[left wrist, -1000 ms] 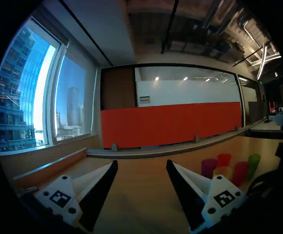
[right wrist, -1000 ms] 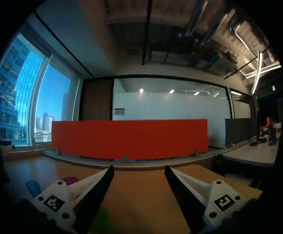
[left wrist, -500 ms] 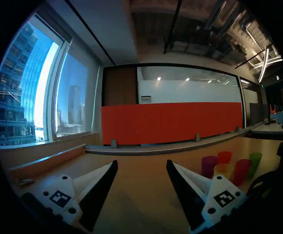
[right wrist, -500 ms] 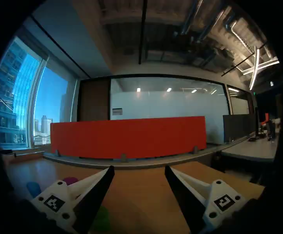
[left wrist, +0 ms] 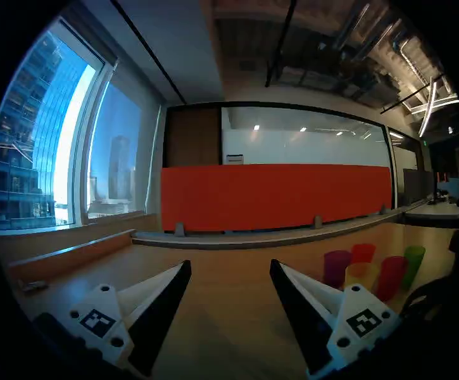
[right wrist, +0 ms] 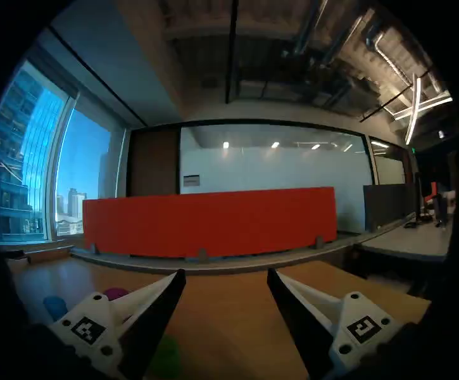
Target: Pour water
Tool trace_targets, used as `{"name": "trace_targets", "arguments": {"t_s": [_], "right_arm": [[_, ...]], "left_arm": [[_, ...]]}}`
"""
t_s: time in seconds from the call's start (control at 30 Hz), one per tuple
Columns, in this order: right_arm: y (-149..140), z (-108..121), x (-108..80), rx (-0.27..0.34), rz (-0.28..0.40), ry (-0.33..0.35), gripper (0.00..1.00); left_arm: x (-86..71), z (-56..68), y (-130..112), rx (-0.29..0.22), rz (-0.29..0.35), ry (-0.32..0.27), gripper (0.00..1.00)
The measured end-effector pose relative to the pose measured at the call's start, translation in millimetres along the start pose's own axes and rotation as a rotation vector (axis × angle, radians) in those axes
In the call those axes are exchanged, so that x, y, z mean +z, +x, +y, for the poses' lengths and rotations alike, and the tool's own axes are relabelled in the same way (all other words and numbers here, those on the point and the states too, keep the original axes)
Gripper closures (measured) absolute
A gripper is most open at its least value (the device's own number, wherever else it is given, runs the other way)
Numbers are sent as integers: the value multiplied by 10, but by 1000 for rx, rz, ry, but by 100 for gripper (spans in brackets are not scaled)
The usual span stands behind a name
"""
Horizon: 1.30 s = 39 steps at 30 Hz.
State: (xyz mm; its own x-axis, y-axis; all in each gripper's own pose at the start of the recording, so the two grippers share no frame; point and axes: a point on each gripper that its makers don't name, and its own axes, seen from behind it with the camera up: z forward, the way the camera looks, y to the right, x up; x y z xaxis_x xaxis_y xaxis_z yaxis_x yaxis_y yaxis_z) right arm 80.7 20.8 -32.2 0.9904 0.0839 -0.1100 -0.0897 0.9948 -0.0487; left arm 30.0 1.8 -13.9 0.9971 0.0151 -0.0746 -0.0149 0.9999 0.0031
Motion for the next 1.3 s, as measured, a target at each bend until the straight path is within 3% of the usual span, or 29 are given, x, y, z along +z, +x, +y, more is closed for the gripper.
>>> {"name": "trace_targets", "arguments": {"t_s": [0.5,1.3], "right_arm": [[40,40,-10,22,6,0,1],[103,42,-8,21,17,8,1]], "left_arm": [[45,17,-166,-29,-28,-8,8],[91,14,-295,-17,-72,-14,8]]}}
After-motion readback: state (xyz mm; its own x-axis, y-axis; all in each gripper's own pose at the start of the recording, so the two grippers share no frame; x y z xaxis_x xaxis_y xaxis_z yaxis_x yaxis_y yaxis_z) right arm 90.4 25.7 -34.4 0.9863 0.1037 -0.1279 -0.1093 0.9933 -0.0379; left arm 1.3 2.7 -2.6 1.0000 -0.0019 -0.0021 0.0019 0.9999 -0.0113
